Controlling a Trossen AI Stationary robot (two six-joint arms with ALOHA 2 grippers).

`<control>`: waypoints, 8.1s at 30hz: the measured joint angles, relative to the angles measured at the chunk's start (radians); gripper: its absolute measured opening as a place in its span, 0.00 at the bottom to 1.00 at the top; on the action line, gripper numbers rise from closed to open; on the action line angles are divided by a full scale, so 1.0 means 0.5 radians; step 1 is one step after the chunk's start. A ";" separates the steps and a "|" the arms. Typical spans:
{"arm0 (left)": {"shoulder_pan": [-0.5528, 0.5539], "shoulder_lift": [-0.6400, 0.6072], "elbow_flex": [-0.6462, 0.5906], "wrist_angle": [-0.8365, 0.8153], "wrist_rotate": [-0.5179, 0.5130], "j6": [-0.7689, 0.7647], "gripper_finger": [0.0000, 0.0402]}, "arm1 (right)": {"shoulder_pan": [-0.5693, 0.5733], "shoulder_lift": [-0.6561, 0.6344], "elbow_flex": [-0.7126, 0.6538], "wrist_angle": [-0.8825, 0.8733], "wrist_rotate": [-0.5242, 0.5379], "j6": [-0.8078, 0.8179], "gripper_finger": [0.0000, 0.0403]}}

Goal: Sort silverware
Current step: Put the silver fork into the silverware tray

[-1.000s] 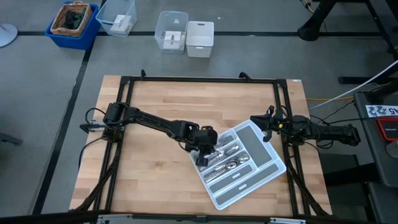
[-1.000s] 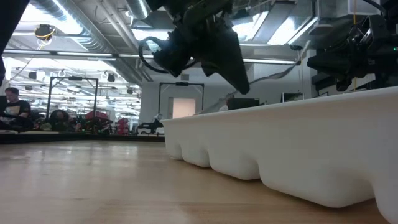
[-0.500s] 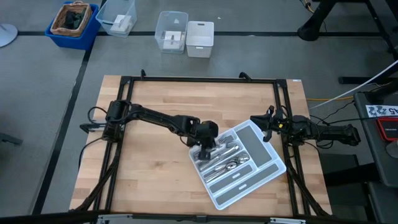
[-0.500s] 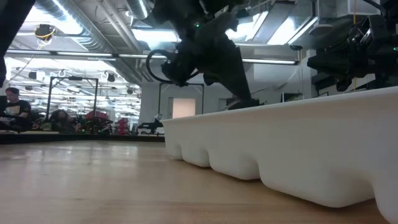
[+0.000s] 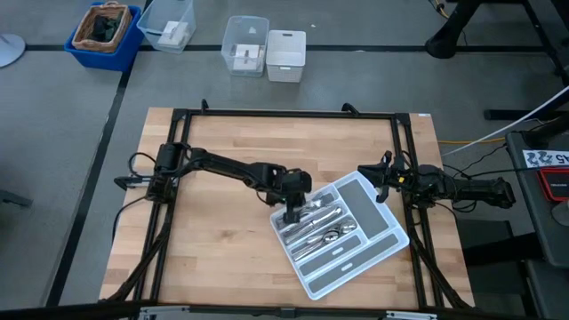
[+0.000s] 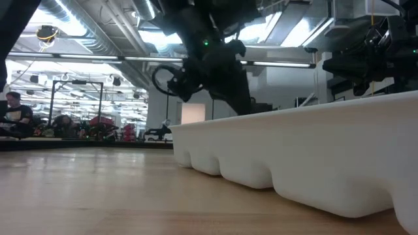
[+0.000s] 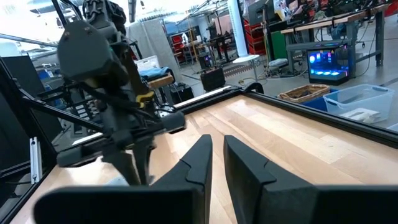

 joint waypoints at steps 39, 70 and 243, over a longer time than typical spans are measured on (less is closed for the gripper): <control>-0.311 0.046 0.319 -0.237 -0.610 -0.007 0.00 | 0.000 0.000 0.000 -0.001 0.001 0.000 0.12; -0.088 0.053 0.318 -0.196 0.087 -0.007 0.00 | 0.000 0.000 0.000 -0.001 0.001 0.000 0.12; -0.410 0.406 0.369 -0.111 -0.669 5.533 0.03 | -0.001 -0.001 0.000 -0.001 0.001 0.000 0.12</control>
